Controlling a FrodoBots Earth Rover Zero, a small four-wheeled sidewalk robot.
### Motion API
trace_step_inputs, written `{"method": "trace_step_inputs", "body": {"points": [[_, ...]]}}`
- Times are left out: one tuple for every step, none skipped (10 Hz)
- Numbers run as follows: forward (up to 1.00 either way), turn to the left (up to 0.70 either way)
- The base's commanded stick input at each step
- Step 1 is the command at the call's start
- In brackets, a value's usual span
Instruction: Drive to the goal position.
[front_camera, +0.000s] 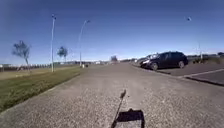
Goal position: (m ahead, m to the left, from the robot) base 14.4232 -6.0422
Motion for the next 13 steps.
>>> {"method": "trace_step_inputs", "body": {"points": [[0.0,0.0],[0.0,0.0],[0.0,0.0],[0.0,0.0],[0.0,0.0],[0.0,0.0],[0.0,0.0],[0.0,0.0],[0.2,0.0],[0.53,0.0],[0.7,0.0],[0.7,0.0],[0.7,0.0]]}}
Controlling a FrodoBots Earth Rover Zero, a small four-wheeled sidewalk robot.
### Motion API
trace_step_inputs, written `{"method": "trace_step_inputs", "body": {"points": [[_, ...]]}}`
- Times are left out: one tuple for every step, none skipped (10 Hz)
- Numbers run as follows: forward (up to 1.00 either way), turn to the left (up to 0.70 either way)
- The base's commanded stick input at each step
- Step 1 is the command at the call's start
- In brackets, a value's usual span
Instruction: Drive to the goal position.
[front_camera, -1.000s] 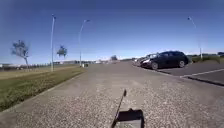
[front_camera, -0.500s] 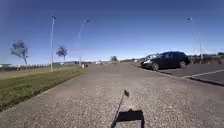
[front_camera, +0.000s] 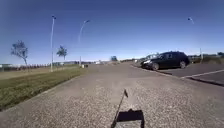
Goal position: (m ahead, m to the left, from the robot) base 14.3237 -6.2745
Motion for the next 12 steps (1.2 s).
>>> {"method": "trace_step_inputs", "body": {"points": [[0.7,0.0],[0.7,0.0],[0.7,0.0],[0.7,0.0],[0.7,0.0],[0.7,0.0],[0.7,0.0],[0.7,0.0],[0.7,0.0],[0.7,0.0],[0.7,0.0],[0.7,0.0]]}}
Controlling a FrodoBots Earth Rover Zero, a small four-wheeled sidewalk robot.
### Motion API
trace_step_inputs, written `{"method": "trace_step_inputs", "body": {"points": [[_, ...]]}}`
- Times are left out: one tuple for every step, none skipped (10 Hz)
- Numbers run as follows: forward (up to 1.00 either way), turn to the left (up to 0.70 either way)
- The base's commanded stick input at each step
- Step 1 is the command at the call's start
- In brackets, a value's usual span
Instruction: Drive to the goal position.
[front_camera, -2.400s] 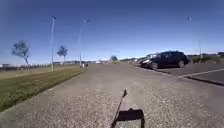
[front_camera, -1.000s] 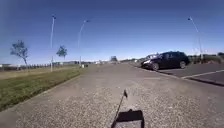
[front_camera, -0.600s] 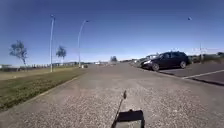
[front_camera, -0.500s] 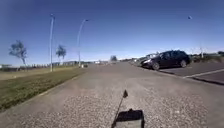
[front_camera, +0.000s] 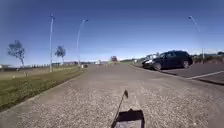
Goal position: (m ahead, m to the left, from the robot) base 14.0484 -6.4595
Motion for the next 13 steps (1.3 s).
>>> {"method": "trace_step_inputs", "body": {"points": [[0.7,0.0],[0.7,0.0],[0.7,0.0],[0.7,0.0],[0.7,0.0],[0.7,0.0],[0.7,0.0],[0.7,0.0],[0.7,0.0],[0.7,0.0],[0.7,0.0],[0.7,0.27],[0.7,0.33]]}}
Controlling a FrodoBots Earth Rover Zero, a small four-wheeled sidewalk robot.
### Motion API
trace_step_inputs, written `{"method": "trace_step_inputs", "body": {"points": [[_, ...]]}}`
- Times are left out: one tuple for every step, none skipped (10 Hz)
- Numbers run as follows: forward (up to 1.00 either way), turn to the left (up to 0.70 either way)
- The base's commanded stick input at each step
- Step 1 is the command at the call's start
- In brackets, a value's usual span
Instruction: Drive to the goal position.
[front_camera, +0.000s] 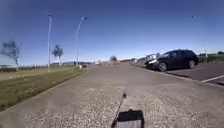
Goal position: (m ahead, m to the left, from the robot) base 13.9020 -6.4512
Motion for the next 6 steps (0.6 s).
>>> {"method": "trace_step_inputs", "body": {"points": [[0.7,0.0],[0.7,0.0],[0.7,0.0],[0.7,0.0],[0.7,0.0],[0.7,0.0]]}}
